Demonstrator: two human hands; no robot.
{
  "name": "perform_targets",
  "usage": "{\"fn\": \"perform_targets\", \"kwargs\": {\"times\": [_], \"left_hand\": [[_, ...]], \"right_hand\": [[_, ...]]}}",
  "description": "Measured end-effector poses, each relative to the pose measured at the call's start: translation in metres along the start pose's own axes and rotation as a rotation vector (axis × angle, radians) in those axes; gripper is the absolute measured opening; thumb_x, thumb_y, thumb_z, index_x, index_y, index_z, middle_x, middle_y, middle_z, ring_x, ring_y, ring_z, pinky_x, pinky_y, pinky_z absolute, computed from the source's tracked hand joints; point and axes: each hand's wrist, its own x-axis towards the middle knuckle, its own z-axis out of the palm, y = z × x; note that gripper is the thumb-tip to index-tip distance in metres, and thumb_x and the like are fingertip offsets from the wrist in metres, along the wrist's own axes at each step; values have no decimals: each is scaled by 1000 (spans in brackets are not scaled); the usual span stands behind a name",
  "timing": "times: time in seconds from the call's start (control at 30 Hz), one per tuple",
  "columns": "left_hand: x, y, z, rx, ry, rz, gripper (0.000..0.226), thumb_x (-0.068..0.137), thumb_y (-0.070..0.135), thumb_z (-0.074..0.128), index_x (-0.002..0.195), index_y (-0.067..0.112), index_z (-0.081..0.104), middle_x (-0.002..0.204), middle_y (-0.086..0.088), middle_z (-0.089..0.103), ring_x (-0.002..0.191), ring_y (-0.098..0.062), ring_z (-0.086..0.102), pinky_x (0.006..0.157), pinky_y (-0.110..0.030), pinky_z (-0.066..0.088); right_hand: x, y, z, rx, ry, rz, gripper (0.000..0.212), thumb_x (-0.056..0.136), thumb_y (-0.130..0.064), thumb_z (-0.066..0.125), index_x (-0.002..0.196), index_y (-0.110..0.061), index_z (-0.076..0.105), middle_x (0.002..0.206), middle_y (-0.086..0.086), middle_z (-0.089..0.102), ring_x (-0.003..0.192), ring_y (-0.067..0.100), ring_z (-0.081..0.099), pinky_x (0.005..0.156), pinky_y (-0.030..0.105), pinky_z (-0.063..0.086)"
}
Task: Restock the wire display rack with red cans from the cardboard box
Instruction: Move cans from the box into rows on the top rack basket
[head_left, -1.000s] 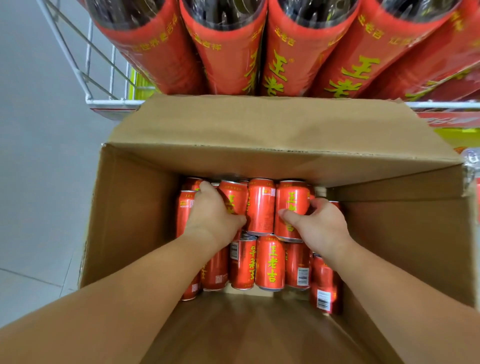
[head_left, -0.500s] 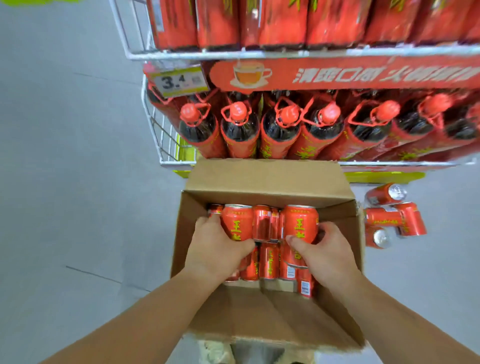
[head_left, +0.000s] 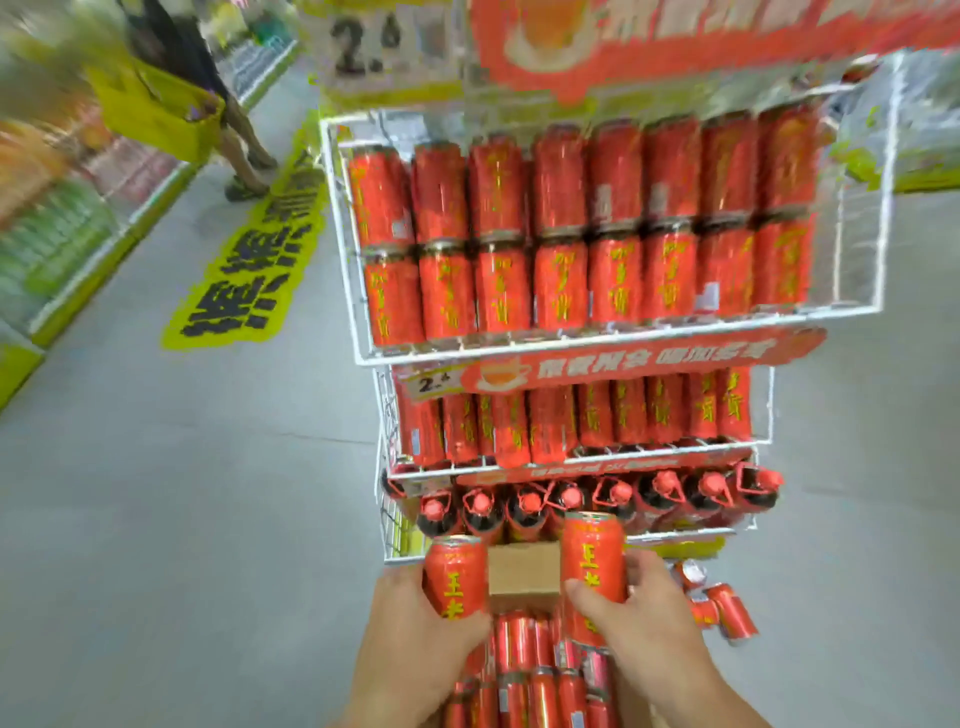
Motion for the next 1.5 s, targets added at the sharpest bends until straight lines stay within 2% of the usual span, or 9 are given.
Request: {"fn": "perform_targets", "kwargs": {"times": [0.13, 0.23, 0.43, 0.73, 0.83, 1.0, 1.23, 1.37, 1.5], "left_hand": [[-29, 62, -60, -23, 71, 52, 30, 57, 37, 87, 74, 40, 63, 81, 7, 61, 65, 6, 62, 59, -11, 44], [-45, 96, -92, -30, 103, 117, 41, 47, 52, 77, 85, 36, 69, 86, 3, 65, 71, -1, 65, 71, -24, 54], [-74, 174, -148, -69, 81, 330, 19, 57, 27, 83, 67, 21, 67, 58, 13, 69, 49, 2, 63, 51, -20, 51], [-69, 262, -212, -2, 167, 500, 41, 46, 55, 71, 77, 29, 67, 84, -3, 68, 65, -12, 68, 65, -34, 57], [-68, 293, -233, 9, 193, 562, 34, 51, 51, 75, 75, 26, 68, 72, 3, 69, 60, -7, 66, 60, -30, 55], [-60, 350, -259, -40, 272, 635, 34, 54, 47, 76, 68, 18, 66, 61, 4, 66, 53, -11, 63, 50, -26, 46], [-12, 422, -281, -48, 423, 562, 38, 56, 45, 77, 75, 13, 67, 66, -5, 68, 57, -17, 66, 55, -38, 58], [26, 454, -283, -67, 487, 513, 24, 69, 23, 82, 73, 15, 60, 68, -4, 68, 55, -13, 58, 44, -15, 42], [71, 478, -282, -96, 510, 454, 29, 72, 20, 82, 69, 17, 54, 66, -2, 62, 54, -11, 54, 42, -14, 38]], "right_hand": [[-48, -76, -39, 26, 50, -40, 42, 66, -30, 90, 84, -26, 52, 85, -12, 68, 80, 7, 66, 75, 30, 47], [-79, -129, -59, 29, 105, -87, 44, 63, -36, 89, 88, -25, 55, 81, -15, 67, 80, 6, 66, 80, 30, 49], [-121, -225, -87, 37, 178, -271, 45, 60, -47, 81, 95, -27, 60, 84, -12, 70, 77, 3, 67, 73, 32, 55], [-154, -336, -128, 14, 291, -462, 50, 76, -40, 81, 112, -22, 53, 90, -15, 59, 73, 1, 54, 74, 28, 41], [-153, -365, -144, 15, 315, -507, 61, 75, -43, 81, 123, -20, 54, 103, -8, 60, 90, 12, 57, 80, 30, 44], [-130, -409, -172, -18, 313, -579, 71, 76, -49, 79, 133, -17, 50, 114, -4, 61, 98, 16, 59, 84, 35, 49], [-61, -467, -203, -45, 227, -665, 71, 80, -44, 78, 137, -13, 48, 112, -3, 58, 93, 14, 50, 81, 30, 41], [-9, -500, -210, -74, 159, -679, 78, 80, -47, 78, 142, -12, 45, 128, 4, 59, 102, 20, 54, 85, 32, 42], [43, -537, -206, -73, 142, -672, 69, 74, -48, 80, 130, -15, 55, 122, 3, 65, 109, 23, 62, 88, 34, 47]]}}
